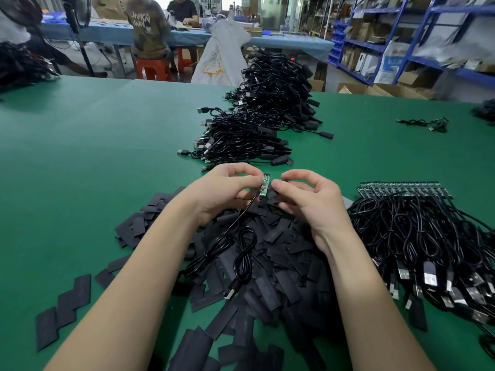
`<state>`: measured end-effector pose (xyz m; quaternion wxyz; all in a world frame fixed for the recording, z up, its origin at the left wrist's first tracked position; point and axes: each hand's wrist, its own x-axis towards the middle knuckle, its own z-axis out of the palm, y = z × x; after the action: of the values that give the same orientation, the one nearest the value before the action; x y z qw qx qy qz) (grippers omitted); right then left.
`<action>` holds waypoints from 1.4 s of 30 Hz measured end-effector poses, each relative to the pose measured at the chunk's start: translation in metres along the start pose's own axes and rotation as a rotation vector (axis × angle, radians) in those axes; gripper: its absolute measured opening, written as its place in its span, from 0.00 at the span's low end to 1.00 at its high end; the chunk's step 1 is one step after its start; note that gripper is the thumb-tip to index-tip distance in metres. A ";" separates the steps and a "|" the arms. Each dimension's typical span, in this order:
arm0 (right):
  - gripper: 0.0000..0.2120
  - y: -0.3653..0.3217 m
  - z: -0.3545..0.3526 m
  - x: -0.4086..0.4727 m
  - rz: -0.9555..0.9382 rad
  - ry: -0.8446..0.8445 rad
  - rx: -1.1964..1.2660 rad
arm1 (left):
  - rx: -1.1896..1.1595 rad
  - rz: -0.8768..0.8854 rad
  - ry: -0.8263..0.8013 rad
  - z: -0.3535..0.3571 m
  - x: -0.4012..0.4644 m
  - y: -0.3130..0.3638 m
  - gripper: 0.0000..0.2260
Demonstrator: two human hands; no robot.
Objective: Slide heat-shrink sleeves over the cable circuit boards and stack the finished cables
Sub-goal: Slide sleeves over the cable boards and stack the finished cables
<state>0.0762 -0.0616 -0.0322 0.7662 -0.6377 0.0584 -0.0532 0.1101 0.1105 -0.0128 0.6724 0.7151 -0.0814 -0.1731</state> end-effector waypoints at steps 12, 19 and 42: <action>0.16 0.001 -0.003 -0.001 0.000 -0.228 0.169 | -0.117 0.000 -0.019 0.000 0.003 -0.002 0.06; 0.18 0.002 -0.004 -0.002 0.003 -0.239 0.157 | -0.143 -0.005 -0.042 -0.001 0.004 -0.004 0.06; 0.08 -0.001 -0.010 0.000 0.028 -0.107 0.270 | -0.260 -0.092 -0.131 0.002 0.002 -0.003 0.04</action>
<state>0.0742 -0.0716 -0.0328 0.8477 -0.5300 0.0189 -0.0158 0.1113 0.1085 -0.0157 0.7440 0.6120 -0.0690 -0.2593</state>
